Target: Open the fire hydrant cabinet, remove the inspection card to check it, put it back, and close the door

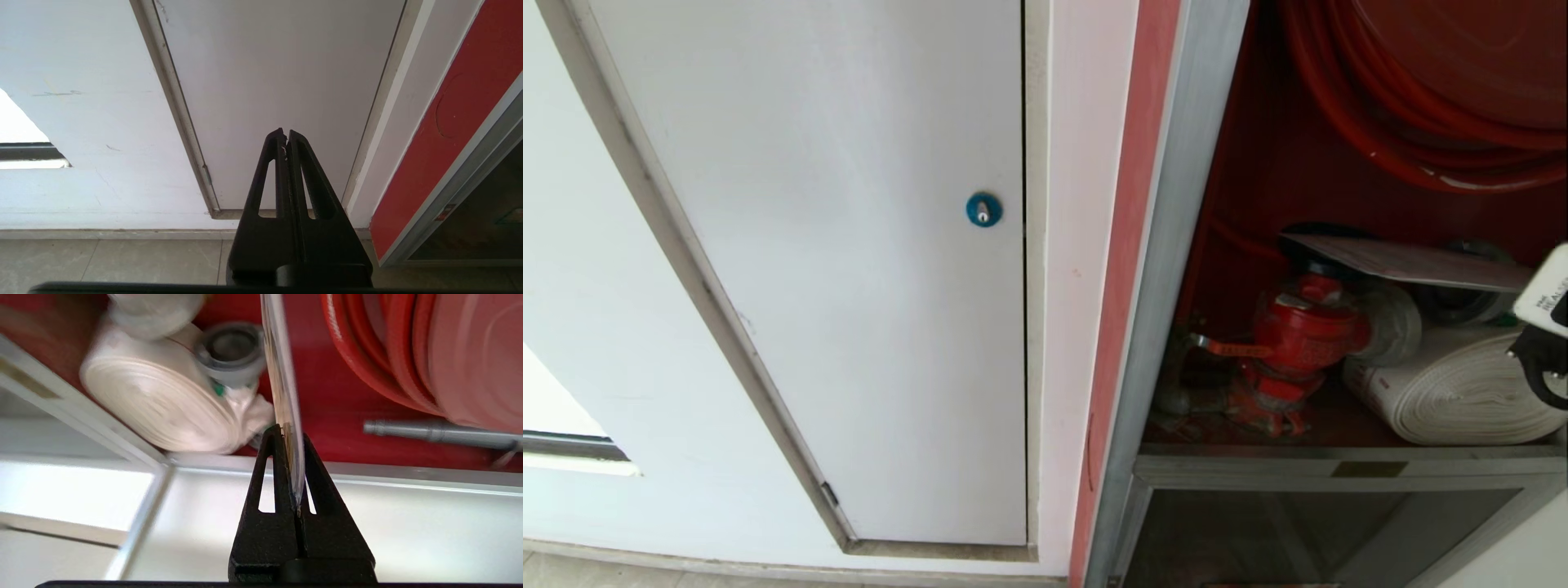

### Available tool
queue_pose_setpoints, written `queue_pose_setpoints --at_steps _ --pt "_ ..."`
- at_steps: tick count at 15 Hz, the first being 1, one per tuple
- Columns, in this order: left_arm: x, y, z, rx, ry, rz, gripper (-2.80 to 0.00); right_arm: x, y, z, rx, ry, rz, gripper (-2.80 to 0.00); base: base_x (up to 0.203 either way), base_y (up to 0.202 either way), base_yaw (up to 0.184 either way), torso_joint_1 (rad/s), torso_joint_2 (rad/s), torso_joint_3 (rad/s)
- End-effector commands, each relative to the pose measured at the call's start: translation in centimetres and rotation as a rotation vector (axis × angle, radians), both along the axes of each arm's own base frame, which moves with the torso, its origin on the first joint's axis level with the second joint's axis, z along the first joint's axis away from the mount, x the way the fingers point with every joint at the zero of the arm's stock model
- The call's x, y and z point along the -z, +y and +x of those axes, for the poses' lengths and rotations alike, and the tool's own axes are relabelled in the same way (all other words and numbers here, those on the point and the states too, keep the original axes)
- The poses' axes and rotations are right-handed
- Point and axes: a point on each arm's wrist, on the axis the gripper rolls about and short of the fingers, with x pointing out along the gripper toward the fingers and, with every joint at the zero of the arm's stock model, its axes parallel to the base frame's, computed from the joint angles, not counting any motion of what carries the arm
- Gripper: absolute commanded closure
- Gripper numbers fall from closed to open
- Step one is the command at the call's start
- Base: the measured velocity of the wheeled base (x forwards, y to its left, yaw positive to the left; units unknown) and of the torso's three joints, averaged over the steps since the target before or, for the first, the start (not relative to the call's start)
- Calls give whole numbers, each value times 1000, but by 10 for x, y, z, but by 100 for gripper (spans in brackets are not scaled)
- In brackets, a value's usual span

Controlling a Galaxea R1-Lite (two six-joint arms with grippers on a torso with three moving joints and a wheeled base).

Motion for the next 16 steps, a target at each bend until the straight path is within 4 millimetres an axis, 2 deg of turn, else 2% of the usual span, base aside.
queue_pose_setpoints --at_steps 1,6,12,16 --pt "0 0 0 0 1 0 0 3 2 15 39 33 -42 0 0 0 0 0 0 0" --pt "0 0 0 0 1 0 0 -3 -15 35 68 24 -105 0 0 0 0 0 0 0" --pt "0 0 0 0 1 0 0 4 -32 58 50 43 -117 0 0 0 0 0 0 0" --pt "0 0 0 0 1 0 0 11 -39 90 24 14 -147 0 0 0 0 0 0 0"
